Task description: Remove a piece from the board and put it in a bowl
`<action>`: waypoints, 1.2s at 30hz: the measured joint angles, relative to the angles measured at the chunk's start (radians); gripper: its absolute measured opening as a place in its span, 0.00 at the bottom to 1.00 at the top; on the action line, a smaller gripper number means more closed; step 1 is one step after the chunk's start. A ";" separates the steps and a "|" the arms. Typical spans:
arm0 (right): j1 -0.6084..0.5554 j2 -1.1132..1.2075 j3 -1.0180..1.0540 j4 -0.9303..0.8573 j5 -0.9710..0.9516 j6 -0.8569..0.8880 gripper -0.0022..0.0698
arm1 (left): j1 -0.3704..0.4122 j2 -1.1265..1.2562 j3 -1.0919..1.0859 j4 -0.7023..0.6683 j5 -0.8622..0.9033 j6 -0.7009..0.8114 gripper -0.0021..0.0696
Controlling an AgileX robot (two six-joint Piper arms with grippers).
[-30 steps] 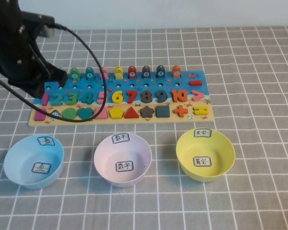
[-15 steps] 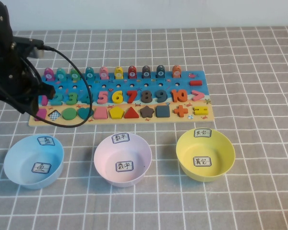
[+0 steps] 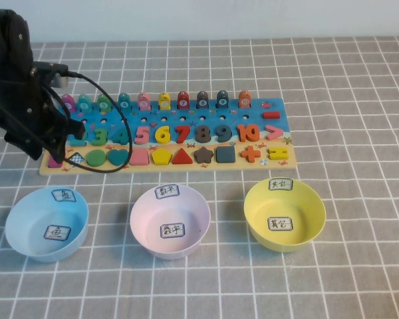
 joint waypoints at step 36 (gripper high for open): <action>0.000 0.000 0.000 0.000 0.000 0.000 0.00 | 0.030 0.133 -0.123 0.007 -0.059 0.000 0.56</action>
